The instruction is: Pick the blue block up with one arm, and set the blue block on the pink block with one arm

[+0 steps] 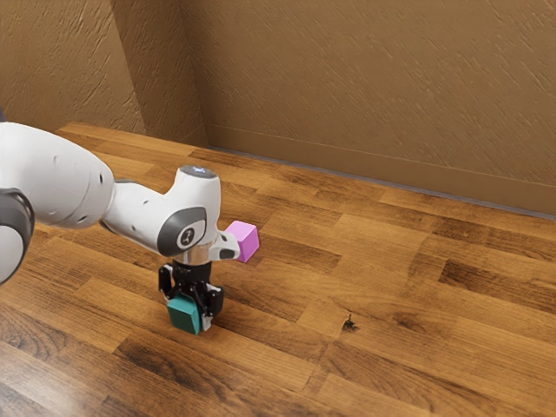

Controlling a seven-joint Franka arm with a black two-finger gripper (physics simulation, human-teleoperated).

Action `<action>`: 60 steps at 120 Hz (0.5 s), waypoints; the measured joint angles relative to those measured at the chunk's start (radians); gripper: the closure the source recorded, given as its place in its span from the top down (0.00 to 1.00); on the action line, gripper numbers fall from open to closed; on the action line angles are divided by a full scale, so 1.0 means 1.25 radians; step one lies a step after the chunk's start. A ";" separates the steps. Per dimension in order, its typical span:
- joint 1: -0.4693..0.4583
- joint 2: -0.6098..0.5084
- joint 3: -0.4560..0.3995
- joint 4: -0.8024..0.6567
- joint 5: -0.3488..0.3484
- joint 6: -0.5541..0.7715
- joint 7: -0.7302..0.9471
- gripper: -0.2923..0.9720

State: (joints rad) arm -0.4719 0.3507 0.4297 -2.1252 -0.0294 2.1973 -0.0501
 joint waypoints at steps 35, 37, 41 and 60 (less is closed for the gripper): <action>0.001 -0.030 0.000 0.112 -0.007 -0.028 0.021 0.53; 0.002 -0.030 0.001 0.124 -0.008 -0.033 0.023 0.53; 0.007 -0.030 0.001 0.144 -0.010 -0.041 0.028 0.53; 0.050 -0.024 0.002 0.241 -0.014 -0.082 0.055 0.53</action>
State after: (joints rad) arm -0.4097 0.3204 0.4325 -1.8241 -0.0474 2.0946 0.0191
